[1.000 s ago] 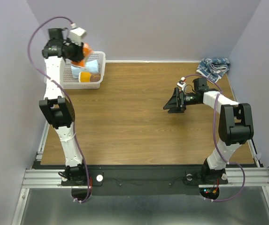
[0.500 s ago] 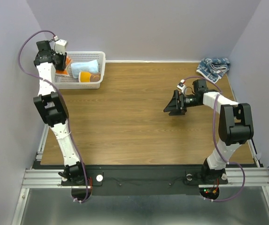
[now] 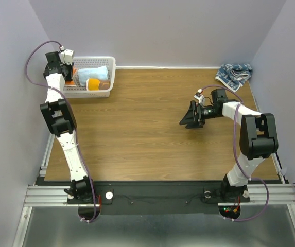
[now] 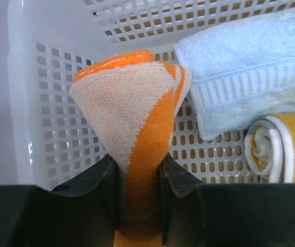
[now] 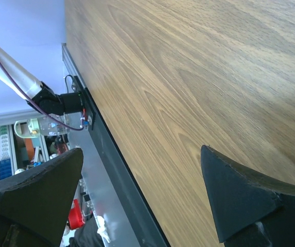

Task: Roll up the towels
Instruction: Place the rolled towel into the container

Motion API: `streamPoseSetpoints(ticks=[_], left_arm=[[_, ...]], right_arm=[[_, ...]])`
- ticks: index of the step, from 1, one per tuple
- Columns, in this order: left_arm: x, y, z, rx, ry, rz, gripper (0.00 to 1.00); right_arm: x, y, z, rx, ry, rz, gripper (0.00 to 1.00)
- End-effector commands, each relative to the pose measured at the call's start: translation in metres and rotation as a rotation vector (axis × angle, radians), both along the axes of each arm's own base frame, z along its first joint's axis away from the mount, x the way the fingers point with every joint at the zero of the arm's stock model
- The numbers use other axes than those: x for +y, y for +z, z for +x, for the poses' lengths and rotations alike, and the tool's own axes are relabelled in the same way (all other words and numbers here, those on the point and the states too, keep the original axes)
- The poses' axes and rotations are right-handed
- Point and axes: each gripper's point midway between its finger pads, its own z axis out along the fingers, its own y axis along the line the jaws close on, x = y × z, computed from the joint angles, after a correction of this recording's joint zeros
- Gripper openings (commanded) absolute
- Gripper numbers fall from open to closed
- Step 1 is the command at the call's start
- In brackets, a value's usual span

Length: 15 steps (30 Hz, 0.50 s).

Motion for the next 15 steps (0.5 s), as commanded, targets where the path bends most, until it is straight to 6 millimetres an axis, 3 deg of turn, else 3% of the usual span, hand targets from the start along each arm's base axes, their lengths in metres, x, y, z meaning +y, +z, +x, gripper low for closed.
streamPoseSetpoints(ticks=[1,12,14,15], left_arm=[[0.016,0.004,0.011,-0.052,0.048,0.029,0.0],[0.023,-0.038,0.008,0.014,0.087,0.028,0.01],[0.024,-0.044,0.006,0.028,0.09,0.029,0.06],[0.025,-0.046,0.005,0.034,0.095,0.032,0.14]], right_arm=[[0.0,0.001,-0.004,-0.023,0.012,-0.009,1.0],[-0.001,-0.006,-0.004,0.0,0.012,-0.015,1.0],[-0.001,-0.006,-0.005,0.001,0.012,-0.017,1.0],[0.0,-0.006,-0.004,0.003,0.013,-0.017,1.0]])
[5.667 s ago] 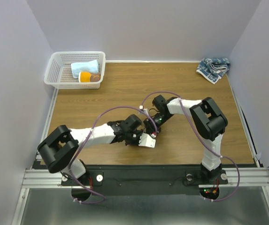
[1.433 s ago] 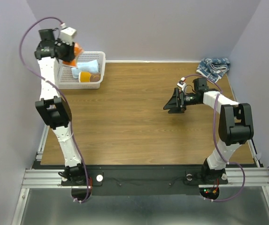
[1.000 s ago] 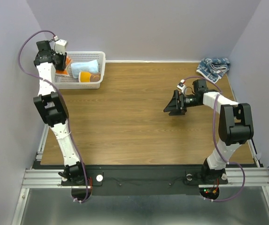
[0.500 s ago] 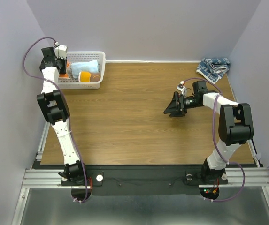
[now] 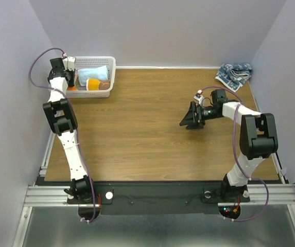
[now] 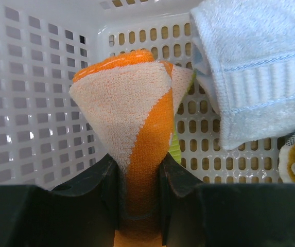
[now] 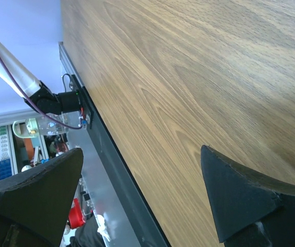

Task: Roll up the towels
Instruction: Place the rolled towel into the container

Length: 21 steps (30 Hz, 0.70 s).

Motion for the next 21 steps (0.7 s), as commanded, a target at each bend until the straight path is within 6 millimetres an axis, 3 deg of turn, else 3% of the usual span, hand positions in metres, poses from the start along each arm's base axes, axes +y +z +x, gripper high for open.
streamPoseSetpoints(ticks=[1,8,11,17,21], left_arm=[[0.012,0.008,0.002,-0.028,0.037,0.019,0.17],[0.013,0.006,-0.002,-0.01,0.042,0.017,0.36],[0.012,0.016,-0.002,-0.02,0.036,0.017,0.44],[0.012,0.043,-0.003,-0.045,0.036,0.033,0.7],[0.009,0.075,-0.004,-0.092,0.021,0.03,0.75]], right_arm=[[0.001,-0.002,-0.002,-0.008,0.014,-0.003,1.0],[0.001,-0.001,-0.001,-0.012,0.015,-0.004,1.0],[0.0,0.0,-0.001,-0.012,0.014,-0.002,1.0],[0.001,0.004,0.0,-0.023,0.015,0.003,1.0],[0.001,0.009,-0.001,-0.035,0.017,0.008,1.0]])
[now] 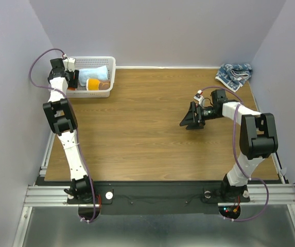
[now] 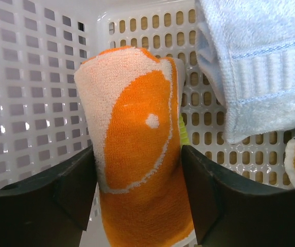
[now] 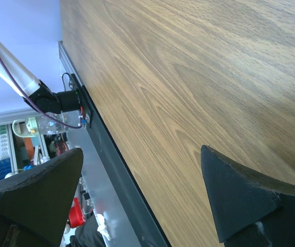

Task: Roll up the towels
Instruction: Place the rolled towel into the container

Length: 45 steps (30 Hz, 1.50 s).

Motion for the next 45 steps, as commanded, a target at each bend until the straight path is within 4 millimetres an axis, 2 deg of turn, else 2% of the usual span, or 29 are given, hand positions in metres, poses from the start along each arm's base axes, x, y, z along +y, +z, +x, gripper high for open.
streamPoseSetpoints(ticks=[1,3,4,6,7,8,9,11,12,15,16,17,19,21,23,24,25,26,27,28,30,31,32,33,34,37,38,41,45], left_arm=[[0.003,0.092,0.002,-0.136,-0.005,0.018,0.75],[0.001,0.111,0.002,-0.166,-0.013,0.015,0.76],[-0.005,0.131,0.001,-0.196,-0.026,0.011,0.86],[-0.009,0.157,-0.002,-0.234,-0.038,0.012,0.93],[-0.014,0.178,-0.006,-0.267,-0.049,0.019,0.99],[-0.016,0.189,-0.008,-0.281,-0.055,0.029,0.99],[-0.017,0.212,-0.014,-0.314,-0.056,0.057,0.99],[-0.022,0.233,-0.018,-0.343,-0.062,0.081,0.99],[-0.025,0.253,-0.024,-0.375,-0.061,0.093,0.99],[-0.036,0.278,-0.039,-0.398,-0.094,0.082,0.99],[-0.047,0.299,-0.048,-0.428,-0.12,0.081,0.99],[-0.059,0.297,-0.053,-0.411,-0.138,0.074,0.99],[-0.08,0.31,-0.072,-0.407,-0.162,0.081,0.99],[-0.113,0.314,-0.083,-0.4,-0.207,0.077,0.99],[-0.131,0.314,-0.106,-0.387,-0.206,0.079,0.99],[-0.155,0.327,-0.121,-0.414,-0.226,0.064,0.99],[-0.167,0.302,-0.127,-0.363,-0.243,0.04,0.99],[-0.18,0.296,-0.136,-0.354,-0.269,0.019,0.99],[-0.193,0.306,-0.153,-0.381,-0.284,-0.007,0.99],[-0.219,0.278,-0.161,-0.334,-0.332,-0.041,0.99],[-0.241,0.263,-0.178,-0.314,-0.367,-0.084,0.99],[-0.263,0.245,-0.195,-0.286,-0.403,-0.131,0.99],[-0.272,0.236,-0.203,-0.272,-0.421,-0.148,0.99],[-0.281,0.235,-0.215,-0.28,-0.437,-0.166,0.99],[-0.295,0.209,-0.225,-0.238,-0.454,-0.195,0.99],[-0.305,0.182,-0.246,-0.207,-0.472,-0.227,0.99],[-0.308,0.175,-0.251,-0.195,-0.474,-0.239,0.99],[-0.311,0.156,-0.262,-0.166,-0.485,-0.248,0.99],[-0.308,0.161,-0.267,-0.201,-0.484,-0.242,0.99]], right_arm=[[0.002,0.012,0.001,-0.045,0.015,0.012,1.0],[0.002,0.015,0.002,-0.054,0.016,0.015,1.0],[0.003,0.016,0.002,-0.057,0.018,0.017,1.0],[0.003,0.022,0.003,-0.072,0.02,0.024,1.0],[0.003,0.023,0.004,-0.074,0.019,0.025,1.0],[0.003,0.024,0.004,-0.08,0.021,0.025,1.0],[0.003,0.028,0.006,-0.091,0.019,0.023,1.0],[0.002,0.032,0.008,-0.114,0.017,0.018,1.0],[0.002,0.035,0.009,-0.131,0.013,0.005,1.0],[-0.002,0.045,0.016,-0.184,-0.001,-0.029,1.0],[-0.004,0.05,0.018,-0.212,-0.011,-0.054,1.0],[-0.007,0.054,0.022,-0.239,-0.023,-0.082,1.0],[-0.011,0.067,0.027,-0.293,-0.041,-0.109,1.0],[-0.016,0.075,0.03,-0.327,-0.057,-0.138,1.0],[-0.025,0.084,0.034,-0.372,-0.095,-0.188,1.0],[-0.031,0.085,0.038,-0.387,-0.123,-0.23,1.0],[-0.036,0.092,0.039,-0.417,-0.142,-0.253,1.0],[-0.041,0.09,0.041,-0.415,-0.157,-0.275,1.0],[-0.048,0.094,0.041,-0.439,-0.188,-0.316,1.0],[-0.053,0.094,0.041,-0.446,-0.205,-0.339,1.0],[-0.061,0.093,0.039,-0.486,-0.21,-0.389,1.0],[-0.066,0.09,0.036,-0.49,-0.227,-0.422,1.0],[-0.069,0.087,0.033,-0.49,-0.226,-0.437,1.0],[-0.072,0.085,0.031,-0.494,-0.233,-0.458,1.0],[-0.074,0.073,0.025,-0.472,-0.226,-0.473,1.0],[-0.075,0.055,0.014,-0.439,-0.203,-0.479,1.0],[-0.075,0.044,0.007,-0.412,-0.19,-0.481,1.0],[-0.074,0.03,-0.006,-0.387,-0.169,-0.482,1.0],[-0.076,0.028,-0.013,-0.39,-0.171,-0.491,1.0]])
